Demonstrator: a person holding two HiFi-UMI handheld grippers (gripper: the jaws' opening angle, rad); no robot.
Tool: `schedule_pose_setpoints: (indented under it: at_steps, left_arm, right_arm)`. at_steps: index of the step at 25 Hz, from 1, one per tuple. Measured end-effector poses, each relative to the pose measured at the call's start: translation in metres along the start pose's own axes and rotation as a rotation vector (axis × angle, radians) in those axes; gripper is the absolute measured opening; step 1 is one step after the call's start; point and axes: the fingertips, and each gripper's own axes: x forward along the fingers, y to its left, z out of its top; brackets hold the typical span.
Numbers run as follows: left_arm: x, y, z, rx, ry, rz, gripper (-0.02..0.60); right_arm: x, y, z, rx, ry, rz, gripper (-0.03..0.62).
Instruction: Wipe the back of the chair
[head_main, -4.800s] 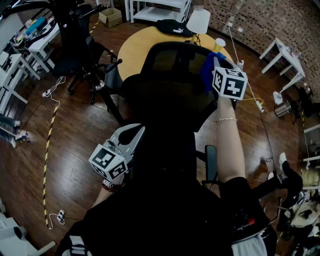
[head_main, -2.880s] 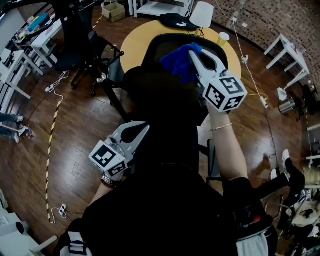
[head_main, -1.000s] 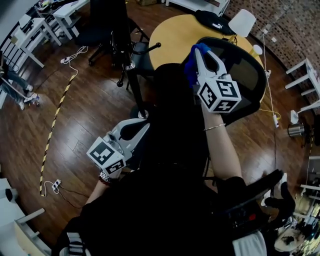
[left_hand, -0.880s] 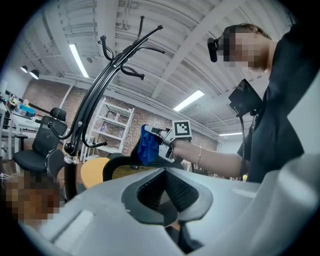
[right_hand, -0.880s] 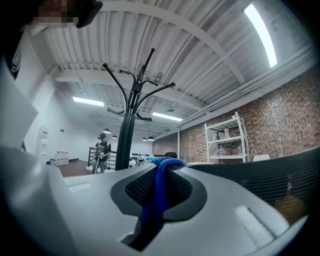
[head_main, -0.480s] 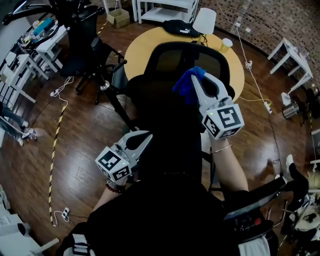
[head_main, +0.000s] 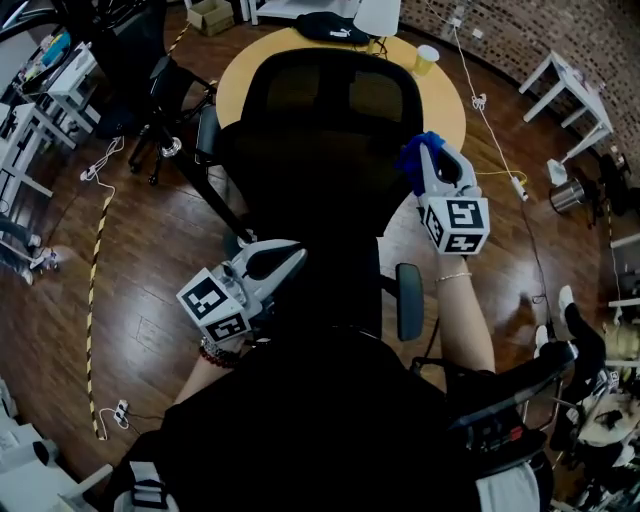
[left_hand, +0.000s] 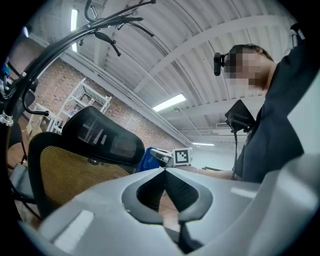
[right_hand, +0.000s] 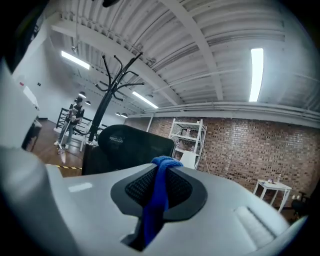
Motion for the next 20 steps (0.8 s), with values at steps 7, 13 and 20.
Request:
schedule_pose_setpoints:
  at_steps: [7, 13, 20]
  left_arm:
    - [-0.035, 0.023, 0.005, -0.013, -0.035, 0.146, 0.005]
    - [-0.085, 0.04, 0.013, -0.01, -0.057, 0.265, 0.005]
    - [-0.124, 0.058, 0.01, -0.033, -0.059, 0.347, 0.005]
  right_arm:
    - [0.048, 0.012, -0.02, -0.189, 0.066, -0.037, 0.034]
    - [0.092, 0.059, -0.007, -0.173, 0.014, 0.018, 0.034]
    - [0.141, 0.142, 0.02, -0.148, -0.132, 0.144, 0.034]
